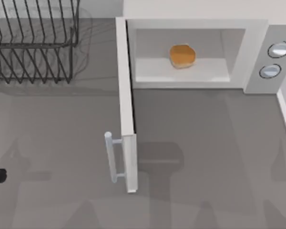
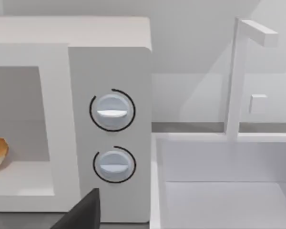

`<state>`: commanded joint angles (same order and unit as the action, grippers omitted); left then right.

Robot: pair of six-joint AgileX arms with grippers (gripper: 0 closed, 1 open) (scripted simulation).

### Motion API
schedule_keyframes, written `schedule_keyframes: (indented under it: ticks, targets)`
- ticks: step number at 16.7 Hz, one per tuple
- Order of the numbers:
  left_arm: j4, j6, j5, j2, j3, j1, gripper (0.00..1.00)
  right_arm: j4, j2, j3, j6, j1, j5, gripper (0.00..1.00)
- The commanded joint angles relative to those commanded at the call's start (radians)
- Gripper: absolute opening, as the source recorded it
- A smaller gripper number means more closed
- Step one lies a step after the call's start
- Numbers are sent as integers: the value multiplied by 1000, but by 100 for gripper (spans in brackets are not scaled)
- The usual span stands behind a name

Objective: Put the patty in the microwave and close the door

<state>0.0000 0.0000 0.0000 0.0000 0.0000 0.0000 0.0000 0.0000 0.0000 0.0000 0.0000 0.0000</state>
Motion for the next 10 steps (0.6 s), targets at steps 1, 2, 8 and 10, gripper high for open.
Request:
schedule_keyframes:
  ticks: [1,2,8,10]
  targets:
    - [0,0,0,0,0,0,0,0,0,0,0,0,0,100]
    - [0,0,0,0,0,0,0,0,0,0,0,0,0,100]
    - [-44,0,-7,-22,22,-7,0,0,0,0,0,0,0,100]
    - [-63,0,-10,-32,31,-10,0,0,0,0,0,0,0,100]
